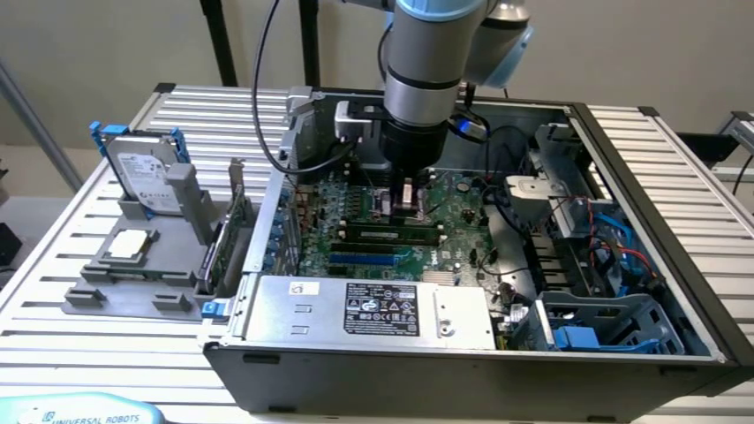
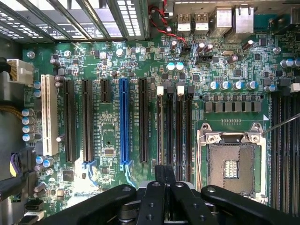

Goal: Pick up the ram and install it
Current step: 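Press down the ram until it locks into place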

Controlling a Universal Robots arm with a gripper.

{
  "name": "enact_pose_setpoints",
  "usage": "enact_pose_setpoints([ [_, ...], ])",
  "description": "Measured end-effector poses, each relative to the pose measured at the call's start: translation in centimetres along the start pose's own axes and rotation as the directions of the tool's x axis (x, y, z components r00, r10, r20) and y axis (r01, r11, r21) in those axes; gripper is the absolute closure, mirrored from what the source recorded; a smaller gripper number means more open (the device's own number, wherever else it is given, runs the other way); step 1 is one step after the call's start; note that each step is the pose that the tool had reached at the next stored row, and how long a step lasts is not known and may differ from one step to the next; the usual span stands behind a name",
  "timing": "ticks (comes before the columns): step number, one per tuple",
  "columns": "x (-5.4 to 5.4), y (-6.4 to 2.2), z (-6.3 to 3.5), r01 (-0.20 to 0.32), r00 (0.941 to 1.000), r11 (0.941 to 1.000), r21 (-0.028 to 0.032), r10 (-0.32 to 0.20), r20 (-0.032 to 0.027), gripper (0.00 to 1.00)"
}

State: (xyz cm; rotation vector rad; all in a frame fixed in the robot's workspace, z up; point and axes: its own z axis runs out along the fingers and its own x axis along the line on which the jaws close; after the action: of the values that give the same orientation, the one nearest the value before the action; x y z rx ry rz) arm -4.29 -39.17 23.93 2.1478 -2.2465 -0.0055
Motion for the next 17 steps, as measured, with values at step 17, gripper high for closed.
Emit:
enact_pose_setpoints([
  [17, -0.2, 0.65, 1.42, -0.001, 1.0000, 0.9995, 0.0304, 0.001, 0.0012, 0.89],
])
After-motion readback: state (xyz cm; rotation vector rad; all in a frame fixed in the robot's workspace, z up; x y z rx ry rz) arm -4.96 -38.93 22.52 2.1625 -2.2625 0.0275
